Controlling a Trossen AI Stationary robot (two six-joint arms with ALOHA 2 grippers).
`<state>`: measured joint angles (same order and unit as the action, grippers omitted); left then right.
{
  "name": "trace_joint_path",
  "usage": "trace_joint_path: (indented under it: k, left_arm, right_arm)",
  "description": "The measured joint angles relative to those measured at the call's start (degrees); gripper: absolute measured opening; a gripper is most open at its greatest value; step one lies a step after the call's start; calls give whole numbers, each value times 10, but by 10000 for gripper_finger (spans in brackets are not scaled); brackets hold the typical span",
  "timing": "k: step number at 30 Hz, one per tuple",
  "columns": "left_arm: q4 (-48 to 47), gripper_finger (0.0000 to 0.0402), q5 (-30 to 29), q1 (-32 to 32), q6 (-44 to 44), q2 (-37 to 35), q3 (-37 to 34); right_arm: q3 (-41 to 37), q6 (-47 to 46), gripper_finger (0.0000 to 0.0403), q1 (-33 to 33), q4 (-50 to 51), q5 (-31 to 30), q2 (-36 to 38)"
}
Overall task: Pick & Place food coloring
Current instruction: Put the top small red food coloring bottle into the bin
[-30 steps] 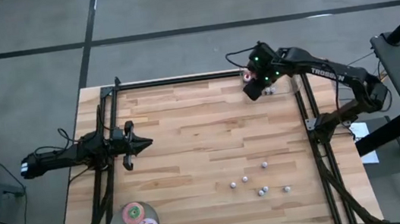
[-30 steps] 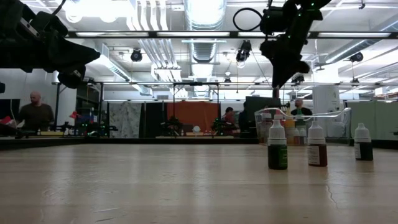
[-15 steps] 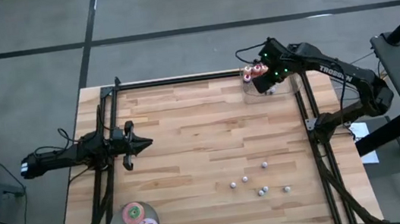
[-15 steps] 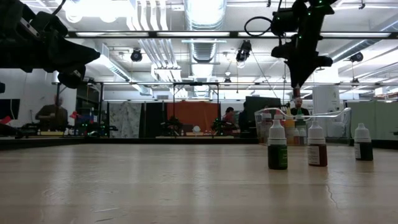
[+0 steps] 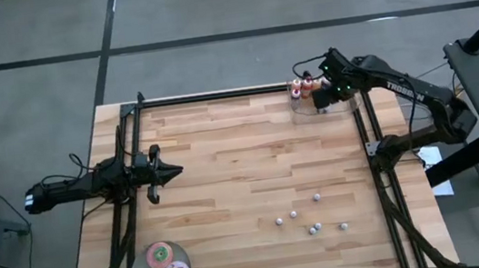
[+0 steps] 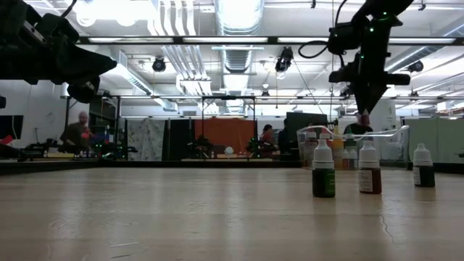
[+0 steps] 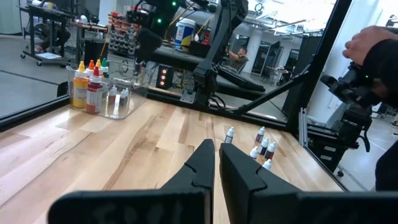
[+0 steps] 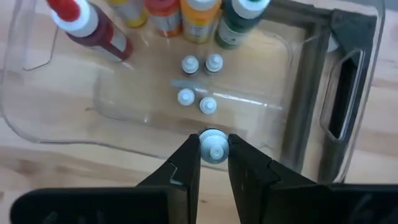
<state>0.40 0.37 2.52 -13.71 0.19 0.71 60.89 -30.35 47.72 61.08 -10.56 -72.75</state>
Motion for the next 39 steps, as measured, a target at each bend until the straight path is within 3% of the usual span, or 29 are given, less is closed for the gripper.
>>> trace_joint_path:
  k: [10, 22, 39]
  left_arm:
    - [0, 0, 0, 0, 0, 0, 0]
    - [0, 0, 0, 0, 0, 0, 0]
    - [0, 0, 0, 0, 0, 0, 0]
  right_arm:
    - [-71, -38, 57, 24, -51, -16, 41]
    - [-89, -46, 54, 31, -79, -34, 41]
    - [-104, -60, 54, 24, -117, -14, 41]
